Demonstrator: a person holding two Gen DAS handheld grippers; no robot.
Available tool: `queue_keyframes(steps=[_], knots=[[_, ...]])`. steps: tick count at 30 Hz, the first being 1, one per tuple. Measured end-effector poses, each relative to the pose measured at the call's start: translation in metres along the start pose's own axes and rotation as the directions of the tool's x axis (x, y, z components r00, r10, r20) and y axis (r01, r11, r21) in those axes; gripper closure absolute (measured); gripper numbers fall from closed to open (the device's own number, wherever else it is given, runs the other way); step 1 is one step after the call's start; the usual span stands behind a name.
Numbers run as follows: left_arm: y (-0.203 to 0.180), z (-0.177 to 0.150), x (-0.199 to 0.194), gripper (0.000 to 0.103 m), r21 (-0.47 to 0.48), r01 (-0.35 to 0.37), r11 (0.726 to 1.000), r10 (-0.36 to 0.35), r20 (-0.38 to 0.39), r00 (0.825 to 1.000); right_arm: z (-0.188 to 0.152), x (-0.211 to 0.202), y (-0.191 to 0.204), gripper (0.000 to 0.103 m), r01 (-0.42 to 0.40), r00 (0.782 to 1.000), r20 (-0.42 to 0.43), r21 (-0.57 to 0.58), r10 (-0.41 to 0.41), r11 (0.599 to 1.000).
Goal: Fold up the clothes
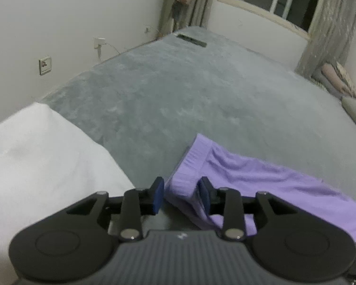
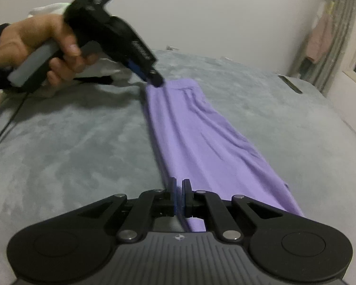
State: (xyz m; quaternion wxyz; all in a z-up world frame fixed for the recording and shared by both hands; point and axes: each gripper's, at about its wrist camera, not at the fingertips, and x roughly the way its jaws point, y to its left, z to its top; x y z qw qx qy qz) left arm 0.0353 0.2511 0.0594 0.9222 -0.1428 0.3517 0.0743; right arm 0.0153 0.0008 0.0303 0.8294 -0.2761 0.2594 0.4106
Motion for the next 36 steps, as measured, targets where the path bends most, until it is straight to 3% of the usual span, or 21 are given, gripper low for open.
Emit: queue_keyframes(steps=[3, 4, 7, 8, 11, 18, 24, 31, 34, 36], knots=[[-0.003, 0.001, -0.009, 0.066, -0.009, -0.022, 1.0, 0.022, 0.031, 0.999, -0.009, -0.014, -0.006, 0.098, -0.016, 1.0, -0.017, 0.016, 0.017, 1.0], [-0.005, 0.001, -0.013, 0.066, -0.002, -0.025, 1.0, 0.025, 0.041, 0.999, -0.013, -0.019, -0.009, 0.093, -0.017, 1.0, -0.026, 0.019, 0.017, 1.0], [-0.024, -0.005, -0.007, 0.066, 0.061, 0.006, 0.998, -0.009, 0.04, 0.999, -0.025, -0.036, -0.028, 0.078, 0.04, 0.998, -0.047, 0.069, -0.037, 0.997], [-0.03, -0.006, -0.005, 0.066, 0.082, 0.016, 0.997, -0.02, 0.039, 0.999, -0.03, -0.045, -0.041, 0.077, 0.077, 0.996, -0.053, 0.122, -0.071, 0.99], [-0.049, -0.012, 0.001, 0.062, 0.144, 0.047, 0.988, -0.053, 0.035, 0.998, -0.049, -0.07, -0.083, 0.077, 0.159, 0.987, -0.08, 0.327, -0.141, 0.932], [-0.081, -0.029, 0.019, 0.061, 0.233, 0.072, 0.97, -0.07, -0.015, 0.997, -0.102, -0.119, -0.12, 0.077, 0.276, 0.96, -0.164, 0.455, -0.225, 0.847], [-0.109, -0.039, 0.019, 0.06, 0.209, 0.206, 0.956, -0.19, -0.095, 0.977, -0.13, -0.139, -0.108, 0.077, 0.335, 0.935, -0.245, 0.365, -0.257, 0.869], [-0.144, -0.064, 0.04, 0.056, 0.22, 0.187, 0.957, -0.16, -0.133, 0.978, -0.136, -0.116, -0.085, 0.077, 0.339, 0.921, -0.27, 0.196, -0.282, 0.92], [-0.147, -0.072, 0.04, 0.055, 0.309, 0.167, 0.936, -0.139, -0.113, 0.984, -0.138, -0.112, -0.079, 0.077, 0.331, 0.92, -0.269, 0.137, -0.287, 0.934], [-0.144, -0.071, 0.039, 0.055, 0.301, 0.172, 0.938, -0.144, -0.114, 0.983, -0.138, -0.108, -0.079, 0.077, 0.328, 0.919, -0.272, 0.129, -0.285, 0.936]])
